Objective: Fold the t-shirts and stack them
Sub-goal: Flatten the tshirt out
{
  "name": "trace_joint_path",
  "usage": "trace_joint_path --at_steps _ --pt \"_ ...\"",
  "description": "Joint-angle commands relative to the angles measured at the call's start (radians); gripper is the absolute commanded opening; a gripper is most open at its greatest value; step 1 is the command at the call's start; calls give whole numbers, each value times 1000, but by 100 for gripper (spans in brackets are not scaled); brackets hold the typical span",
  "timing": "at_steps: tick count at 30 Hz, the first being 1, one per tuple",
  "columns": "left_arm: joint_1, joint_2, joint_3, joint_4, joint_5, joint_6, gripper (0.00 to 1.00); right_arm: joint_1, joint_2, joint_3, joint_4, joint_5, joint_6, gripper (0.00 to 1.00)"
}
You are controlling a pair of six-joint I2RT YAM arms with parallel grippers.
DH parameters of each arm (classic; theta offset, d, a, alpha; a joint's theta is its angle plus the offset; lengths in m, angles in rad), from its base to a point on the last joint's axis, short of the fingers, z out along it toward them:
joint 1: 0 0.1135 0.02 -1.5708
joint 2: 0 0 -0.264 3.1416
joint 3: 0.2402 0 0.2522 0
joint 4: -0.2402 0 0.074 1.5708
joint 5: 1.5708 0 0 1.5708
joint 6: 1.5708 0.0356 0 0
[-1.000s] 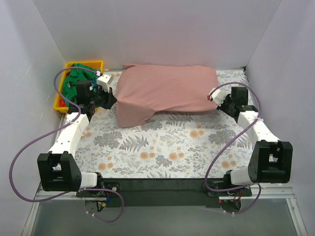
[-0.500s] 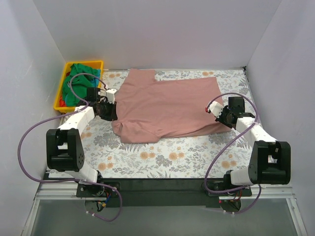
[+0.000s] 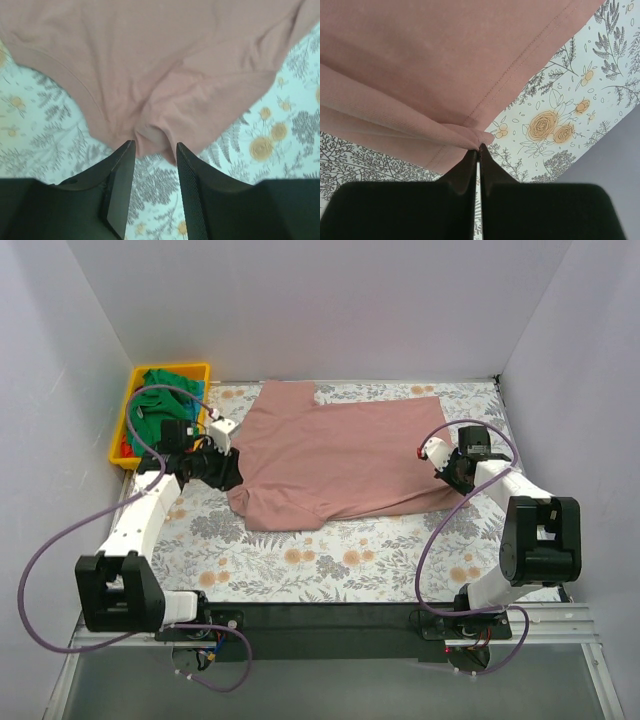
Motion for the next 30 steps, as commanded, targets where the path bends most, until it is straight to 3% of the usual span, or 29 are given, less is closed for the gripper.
trace_joint_path --at_steps 1,11,22,23,28,30 --pt "-2 -94 -113 -116 -32 110 38 3 14 60 -42 1 47 1" --pt "-45 -44 -293 -36 -110 98 51 1 14 82 -71 -9 67 1" --pt "-160 50 -354 113 -164 97 51 1 11 74 -79 -1 67 1" --pt "-167 70 -353 116 -172 100 49 3 11 73 -80 2 67 1" --pt "-198 52 -290 35 -169 120 9 1 -12 59 -91 5 63 1" --pt "-197 18 -230 -80 -152 115 3 1 -32 50 -96 11 49 1"
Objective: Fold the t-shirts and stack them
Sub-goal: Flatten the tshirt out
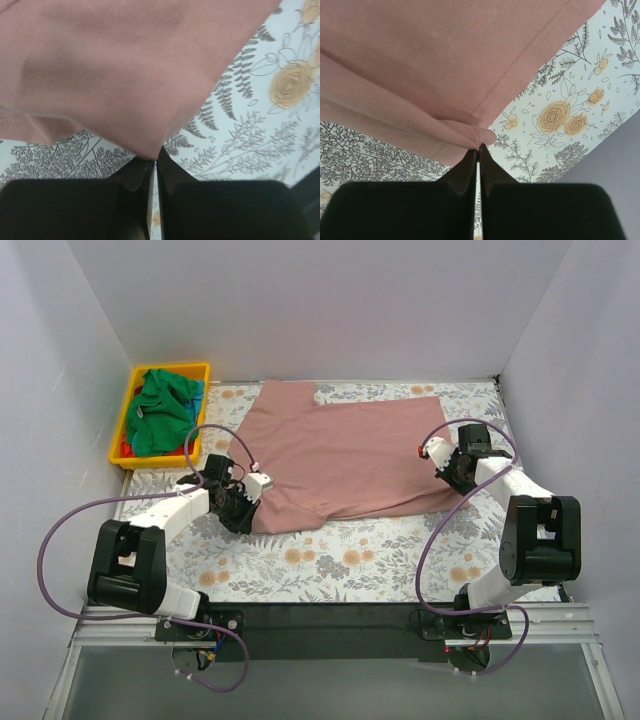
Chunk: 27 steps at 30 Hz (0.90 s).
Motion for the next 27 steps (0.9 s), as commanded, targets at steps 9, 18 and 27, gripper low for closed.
trace_joint_path --at_steps 9,18,27 --pt "-3 -89 374 -670 108 117 0 -4 -214 -60 -105 29 -162 1" --pt "-14 -263 349 -787 30 208 0 -4 -450 -220 -228 26 -368 1" --pt "-168 -412 311 -789 -1 297 10 0 -634 -380 -262 54 -524 10"
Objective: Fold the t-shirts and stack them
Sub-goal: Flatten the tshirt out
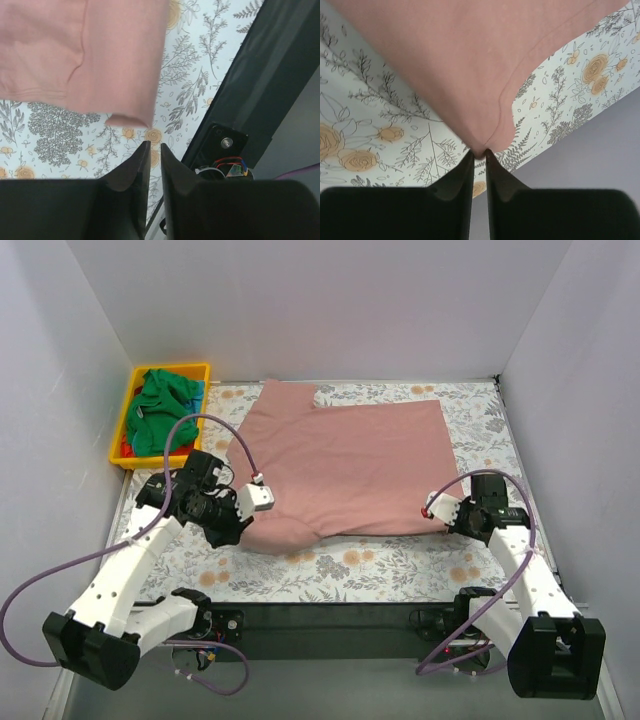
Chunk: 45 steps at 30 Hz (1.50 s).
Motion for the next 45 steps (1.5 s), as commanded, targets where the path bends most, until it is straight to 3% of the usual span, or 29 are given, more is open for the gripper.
trace_joint_path --at_steps 1,2,3,4,7,9,12,14,15,19,24,30,37,41,45 --pt "-51 -56 -31 -77 -12 66 15 0 -65 -47 -44 25 -184 24" --pt "-52 -54 -60 -74 -35 78 26 1 -83 -56 -44 28 -192 33" --pt "-52 -45 -69 -69 -49 78 30 1 -89 -70 -46 37 -199 41" --pt "-51 -13 -74 -54 -62 40 32 0 -94 -67 -46 41 -196 57" --pt "-45 4 -47 -14 -52 18 37 -2 -91 -4 -81 25 -164 66" --pt "-46 19 21 9 24 -9 33 -2 -57 50 -131 -33 -97 66" --pt "-52 89 58 32 106 -32 28 -2 47 184 -191 -132 33 52" --pt "-69 116 44 81 131 -44 30 0 160 270 -218 -159 92 44" --pt "-95 116 27 128 111 -83 34 0 196 293 -236 -175 151 43" --pt "-112 145 -63 462 -99 -210 37 0 348 390 -235 -196 283 38" --pt "-91 344 -37 545 -197 -296 32 6 533 487 -232 -217 407 34" --pt "-84 420 -201 666 -306 -284 32 9 638 400 -144 -111 393 32" --pt "-84 338 -336 548 -230 -233 31 12 624 216 -98 -19 310 29" --pt "-83 236 -364 412 -178 -189 31 16 487 96 -157 4 221 28" --pt "-83 130 -283 281 -116 -169 30 9 334 177 -233 -60 144 29"
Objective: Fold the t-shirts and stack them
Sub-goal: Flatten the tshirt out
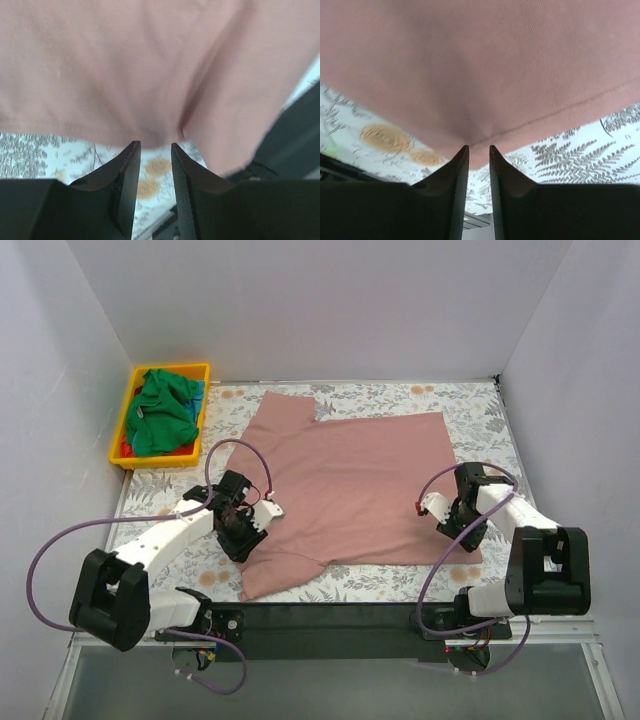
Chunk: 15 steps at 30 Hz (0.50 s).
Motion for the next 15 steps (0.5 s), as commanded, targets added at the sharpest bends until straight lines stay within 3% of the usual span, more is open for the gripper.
trace_joint_path --at_steps 1,7,11,15 --pt "5 -85 94 -135 68 27 29 -11 -100 104 -120 -75 -75 31" --pt "49 114 307 14 55 -60 30 -11 115 461 -179 -267 120 31" --pt "86 227 323 140 28 -134 30 -10 285 522 -152 -278 189 28" --pt "105 308 309 191 5 -150 31 -3 345 487 -115 -263 218 27"
